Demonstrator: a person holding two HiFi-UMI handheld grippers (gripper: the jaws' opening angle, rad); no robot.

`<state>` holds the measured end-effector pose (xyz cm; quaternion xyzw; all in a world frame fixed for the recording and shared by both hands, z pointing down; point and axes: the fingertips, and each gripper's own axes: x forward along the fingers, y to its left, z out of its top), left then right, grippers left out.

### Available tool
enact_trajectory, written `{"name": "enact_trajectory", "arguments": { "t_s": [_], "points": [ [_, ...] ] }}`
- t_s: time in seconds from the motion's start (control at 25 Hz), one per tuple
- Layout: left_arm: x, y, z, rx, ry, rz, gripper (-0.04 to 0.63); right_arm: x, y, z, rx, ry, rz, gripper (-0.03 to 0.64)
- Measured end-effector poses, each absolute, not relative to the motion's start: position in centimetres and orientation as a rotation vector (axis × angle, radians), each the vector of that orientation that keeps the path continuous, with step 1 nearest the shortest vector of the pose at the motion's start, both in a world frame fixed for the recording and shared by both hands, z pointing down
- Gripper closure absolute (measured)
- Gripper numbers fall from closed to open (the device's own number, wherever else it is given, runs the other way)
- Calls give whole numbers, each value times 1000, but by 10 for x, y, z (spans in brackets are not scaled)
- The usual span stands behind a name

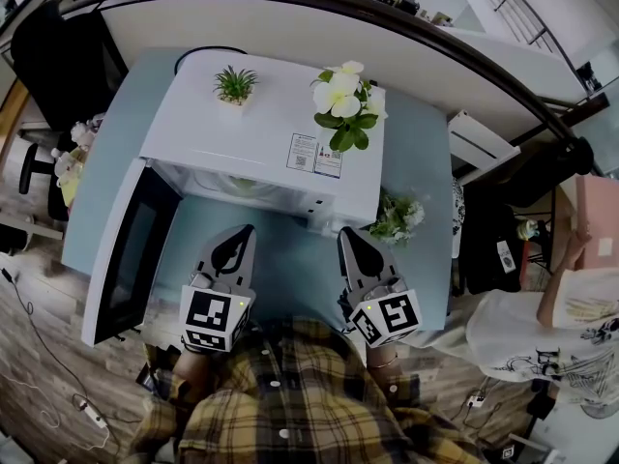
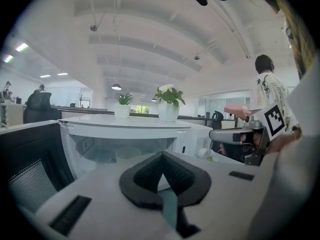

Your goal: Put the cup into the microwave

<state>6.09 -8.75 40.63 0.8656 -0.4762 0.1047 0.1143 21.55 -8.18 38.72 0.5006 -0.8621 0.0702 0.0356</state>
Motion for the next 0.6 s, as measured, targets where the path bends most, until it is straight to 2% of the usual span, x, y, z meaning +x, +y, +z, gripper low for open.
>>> {"name": "enact_trajectory", "arguments": {
  "t_s": [0.6],
  "points": [
    [60, -83, 405, 2543, -1398, 316, 606, 214, -78, 390, 1547, -2655, 237, 614]
  ]
}}
